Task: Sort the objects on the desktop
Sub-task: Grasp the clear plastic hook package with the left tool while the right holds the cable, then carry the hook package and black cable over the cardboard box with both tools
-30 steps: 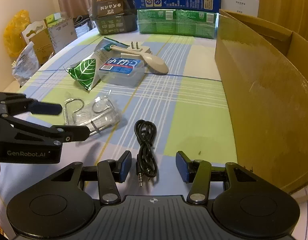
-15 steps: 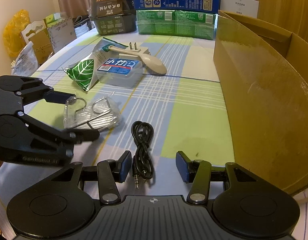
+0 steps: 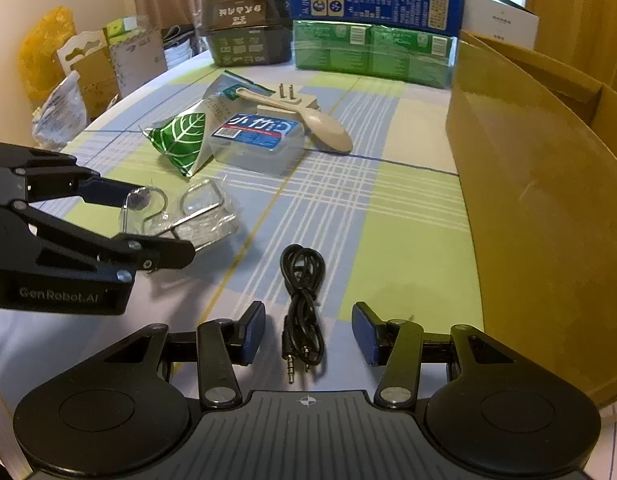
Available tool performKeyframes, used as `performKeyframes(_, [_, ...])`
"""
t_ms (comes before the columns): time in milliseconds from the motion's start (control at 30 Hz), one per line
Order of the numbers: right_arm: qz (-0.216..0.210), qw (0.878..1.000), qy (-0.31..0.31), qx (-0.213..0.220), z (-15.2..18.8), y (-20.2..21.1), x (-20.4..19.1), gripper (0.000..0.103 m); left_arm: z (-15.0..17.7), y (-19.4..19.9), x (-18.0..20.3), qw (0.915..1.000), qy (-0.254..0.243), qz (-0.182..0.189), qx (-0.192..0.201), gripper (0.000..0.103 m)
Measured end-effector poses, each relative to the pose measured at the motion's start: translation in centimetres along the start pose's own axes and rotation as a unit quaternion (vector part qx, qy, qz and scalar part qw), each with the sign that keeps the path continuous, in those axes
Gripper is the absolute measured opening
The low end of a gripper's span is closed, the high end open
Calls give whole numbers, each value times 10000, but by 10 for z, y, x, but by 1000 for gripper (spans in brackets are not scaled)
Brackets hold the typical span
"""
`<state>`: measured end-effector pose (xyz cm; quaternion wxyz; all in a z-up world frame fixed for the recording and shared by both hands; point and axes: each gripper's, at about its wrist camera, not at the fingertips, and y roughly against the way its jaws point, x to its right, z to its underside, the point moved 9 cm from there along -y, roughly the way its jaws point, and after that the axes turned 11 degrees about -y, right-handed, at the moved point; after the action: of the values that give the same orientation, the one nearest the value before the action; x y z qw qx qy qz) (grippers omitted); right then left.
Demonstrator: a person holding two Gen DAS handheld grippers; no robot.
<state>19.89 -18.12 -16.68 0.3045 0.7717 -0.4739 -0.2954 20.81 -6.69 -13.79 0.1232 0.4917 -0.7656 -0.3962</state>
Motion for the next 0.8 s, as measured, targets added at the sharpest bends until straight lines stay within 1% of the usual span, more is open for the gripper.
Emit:
performKeyframes(67, [11, 10000, 79, 1, 1, -1, -3, 44, 0, 1, -1, 10000, 72, -3, -18, 57])
performKeyframes(133, [16, 9999, 141, 13, 1, -1, -5, 35, 1, 1, -2, 9999, 113, -10, -40, 57])
performKeyframes(200, [35, 9999, 136, 24, 0, -1, -5, 14, 1, 2, -1, 9999, 140, -6, -42, 57])
performKeyframes(367, [63, 10000, -21, 30, 0, 1, -2, 11, 0, 6, 0, 9997, 238, 14, -16, 57])
performKeyframes(600, [79, 9990, -180, 405, -13, 19, 1, 11, -3, 16, -2, 9992, 400, -67, 62, 56])
performKeyframes(800, [100, 9981, -308, 527, -18, 37, 4, 11, -10, 35, 3, 9982, 544, -189, 186, 56])
